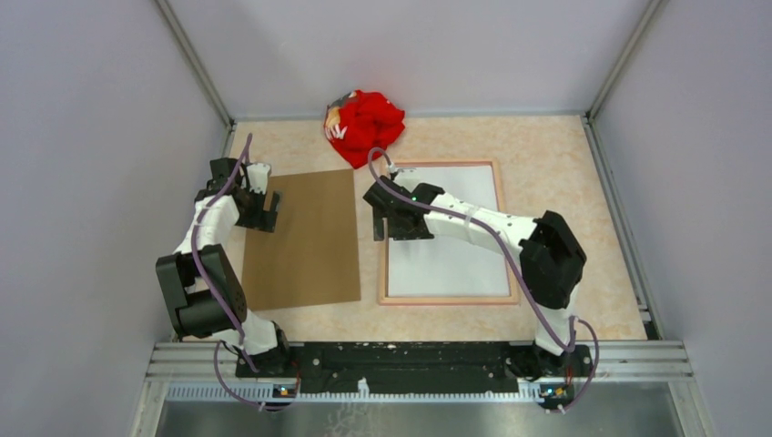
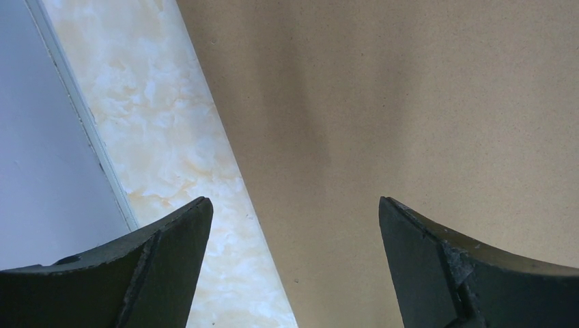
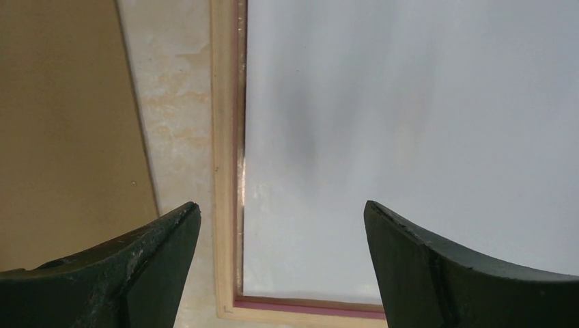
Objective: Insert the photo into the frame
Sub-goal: Turn over the photo from the photo frame, then pick up the photo frame item at the center of the board.
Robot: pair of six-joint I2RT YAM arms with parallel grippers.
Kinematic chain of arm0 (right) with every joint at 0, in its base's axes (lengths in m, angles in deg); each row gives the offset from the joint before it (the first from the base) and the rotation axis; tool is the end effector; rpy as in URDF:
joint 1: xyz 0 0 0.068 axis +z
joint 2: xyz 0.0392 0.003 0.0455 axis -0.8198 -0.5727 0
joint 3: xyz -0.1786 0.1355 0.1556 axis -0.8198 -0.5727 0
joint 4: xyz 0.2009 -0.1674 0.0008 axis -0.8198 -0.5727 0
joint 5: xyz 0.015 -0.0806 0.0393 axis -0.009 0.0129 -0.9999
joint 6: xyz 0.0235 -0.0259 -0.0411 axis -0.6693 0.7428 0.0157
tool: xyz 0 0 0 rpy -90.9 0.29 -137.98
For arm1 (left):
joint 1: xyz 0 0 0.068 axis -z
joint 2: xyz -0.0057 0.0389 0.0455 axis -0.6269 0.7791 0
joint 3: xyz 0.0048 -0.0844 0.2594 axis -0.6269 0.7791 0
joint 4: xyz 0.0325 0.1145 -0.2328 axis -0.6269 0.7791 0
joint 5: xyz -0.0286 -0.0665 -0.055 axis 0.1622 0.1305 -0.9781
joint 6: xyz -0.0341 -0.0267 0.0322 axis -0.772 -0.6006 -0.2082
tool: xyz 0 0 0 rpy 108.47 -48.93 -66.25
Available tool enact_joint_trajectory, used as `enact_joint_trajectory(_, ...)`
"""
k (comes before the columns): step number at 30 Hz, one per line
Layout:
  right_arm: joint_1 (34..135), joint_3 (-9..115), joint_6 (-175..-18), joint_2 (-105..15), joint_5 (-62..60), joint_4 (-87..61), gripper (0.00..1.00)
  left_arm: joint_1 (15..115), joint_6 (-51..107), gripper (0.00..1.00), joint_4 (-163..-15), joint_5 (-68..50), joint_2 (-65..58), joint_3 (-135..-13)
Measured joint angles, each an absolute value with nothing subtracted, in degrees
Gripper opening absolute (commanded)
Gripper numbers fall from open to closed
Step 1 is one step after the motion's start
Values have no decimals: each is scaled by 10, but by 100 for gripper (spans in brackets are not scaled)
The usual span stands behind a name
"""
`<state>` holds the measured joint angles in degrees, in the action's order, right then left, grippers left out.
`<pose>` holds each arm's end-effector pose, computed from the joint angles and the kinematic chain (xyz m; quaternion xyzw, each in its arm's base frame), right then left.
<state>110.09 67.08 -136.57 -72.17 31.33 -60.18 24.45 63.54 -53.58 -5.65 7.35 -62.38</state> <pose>0.2396 0.3170 0.2452 -0.0258 0.9573 0.0269 0.2868 0.2977 0.0733 0.2289 0.0931 0.9592 0.0495 0.2622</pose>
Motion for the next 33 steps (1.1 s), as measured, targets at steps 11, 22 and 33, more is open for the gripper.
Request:
enact_joint_trajectory(11, 1096, 674, -1359, -709, 203, -525, 91, 236, 650, 96, -532, -30, 74, -627)
enact_joint_trajectory(22, 1096, 831, -1360, -880, 139, -499, 92, 143, 694, 82, -602, 72, 102, -639)
enact_joint_trajectory(33, 1086, 867, -1365, -950, 111, -501, 92, 142, 703, 65, -675, 104, 163, -564)
